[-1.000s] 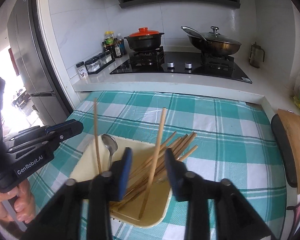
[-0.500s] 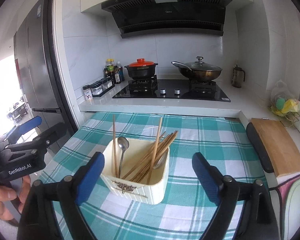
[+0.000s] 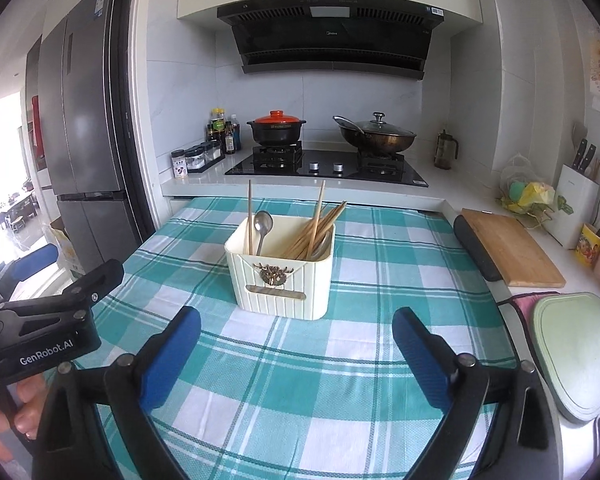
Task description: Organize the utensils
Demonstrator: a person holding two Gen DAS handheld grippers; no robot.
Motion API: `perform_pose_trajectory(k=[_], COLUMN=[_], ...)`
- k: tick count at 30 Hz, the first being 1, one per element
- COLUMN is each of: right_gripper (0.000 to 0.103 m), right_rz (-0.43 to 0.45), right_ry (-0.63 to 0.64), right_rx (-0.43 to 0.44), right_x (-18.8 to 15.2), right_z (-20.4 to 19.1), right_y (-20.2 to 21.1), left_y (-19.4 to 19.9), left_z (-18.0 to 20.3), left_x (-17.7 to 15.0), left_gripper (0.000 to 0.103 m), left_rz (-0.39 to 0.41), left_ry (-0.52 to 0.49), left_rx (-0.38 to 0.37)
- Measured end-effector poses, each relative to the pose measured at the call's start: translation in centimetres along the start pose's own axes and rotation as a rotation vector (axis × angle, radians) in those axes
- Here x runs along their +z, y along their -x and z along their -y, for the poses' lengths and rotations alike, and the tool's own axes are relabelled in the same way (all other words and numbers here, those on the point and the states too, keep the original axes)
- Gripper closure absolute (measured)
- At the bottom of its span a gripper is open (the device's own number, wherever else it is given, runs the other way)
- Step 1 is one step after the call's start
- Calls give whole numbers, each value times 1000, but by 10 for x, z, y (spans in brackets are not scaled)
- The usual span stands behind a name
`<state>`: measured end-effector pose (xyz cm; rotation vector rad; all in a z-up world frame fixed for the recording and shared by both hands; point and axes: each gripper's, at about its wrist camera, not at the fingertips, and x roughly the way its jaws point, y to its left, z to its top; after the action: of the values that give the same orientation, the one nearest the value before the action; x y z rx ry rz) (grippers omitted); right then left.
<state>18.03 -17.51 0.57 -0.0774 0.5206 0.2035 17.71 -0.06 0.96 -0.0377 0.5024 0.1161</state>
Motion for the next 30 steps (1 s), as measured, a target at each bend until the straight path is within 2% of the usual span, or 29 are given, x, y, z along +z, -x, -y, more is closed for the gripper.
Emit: perform_pose_trajectory(k=[9, 30], right_gripper=[5, 5], right_rz=[44, 56], right_ry=[-11, -28], right_rx=[-29, -31], right_x=[6, 5], right_z=[1, 2], right_y=[29, 39], left_y=[20, 27], left_z=[8, 11], left_x=[5, 6], left_gripper=[0, 0], left_rz=[-28, -46], left_ry=[-38, -43], left_rx=[3, 2])
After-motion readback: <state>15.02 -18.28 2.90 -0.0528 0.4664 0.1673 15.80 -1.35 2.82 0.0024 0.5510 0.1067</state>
